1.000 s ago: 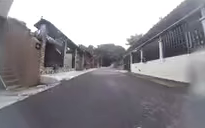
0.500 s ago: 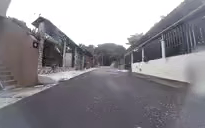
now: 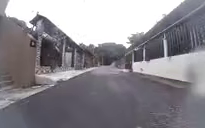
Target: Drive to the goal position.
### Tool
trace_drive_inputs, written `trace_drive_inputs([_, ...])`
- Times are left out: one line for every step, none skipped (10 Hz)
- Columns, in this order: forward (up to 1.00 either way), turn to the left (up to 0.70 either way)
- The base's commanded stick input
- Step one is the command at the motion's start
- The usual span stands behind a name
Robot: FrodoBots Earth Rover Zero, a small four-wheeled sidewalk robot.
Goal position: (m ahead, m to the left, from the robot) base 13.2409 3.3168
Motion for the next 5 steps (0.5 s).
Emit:
trace_drive_inputs([0.50,0.01])
trace_drive_inputs([0.50,0.01])
trace_drive_inputs([0.50,0.01])
trace_drive_inputs([0.50,0.01])
trace_drive_inputs([0.50,0.01])
